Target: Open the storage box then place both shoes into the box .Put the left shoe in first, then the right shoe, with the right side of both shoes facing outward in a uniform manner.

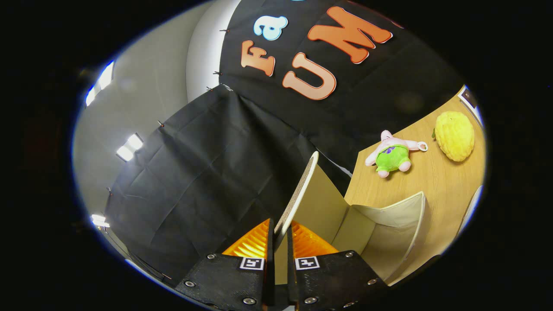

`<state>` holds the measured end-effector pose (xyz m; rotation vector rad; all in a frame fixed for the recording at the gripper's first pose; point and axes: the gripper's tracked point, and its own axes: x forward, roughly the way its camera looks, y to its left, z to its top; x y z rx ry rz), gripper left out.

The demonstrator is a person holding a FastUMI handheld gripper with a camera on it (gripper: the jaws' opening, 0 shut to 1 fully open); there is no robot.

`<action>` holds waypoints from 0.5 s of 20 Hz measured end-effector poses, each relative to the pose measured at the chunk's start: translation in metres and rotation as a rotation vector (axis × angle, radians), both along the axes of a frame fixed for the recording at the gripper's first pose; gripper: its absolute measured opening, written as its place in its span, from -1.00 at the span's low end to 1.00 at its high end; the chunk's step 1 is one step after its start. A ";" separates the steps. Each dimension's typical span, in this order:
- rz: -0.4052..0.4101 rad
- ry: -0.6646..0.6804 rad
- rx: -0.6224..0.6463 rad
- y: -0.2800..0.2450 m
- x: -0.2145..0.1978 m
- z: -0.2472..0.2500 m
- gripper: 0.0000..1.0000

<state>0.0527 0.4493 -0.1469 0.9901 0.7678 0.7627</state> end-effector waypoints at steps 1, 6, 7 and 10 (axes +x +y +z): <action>0.007 0.007 -0.020 0.014 0.000 -0.003 -0.76; 0.047 -0.006 -0.008 0.068 -0.011 -0.002 -0.77; 0.039 -0.006 -0.005 0.075 -0.010 -0.002 -0.77; 0.059 -0.018 -0.035 0.097 -0.014 -0.009 -0.45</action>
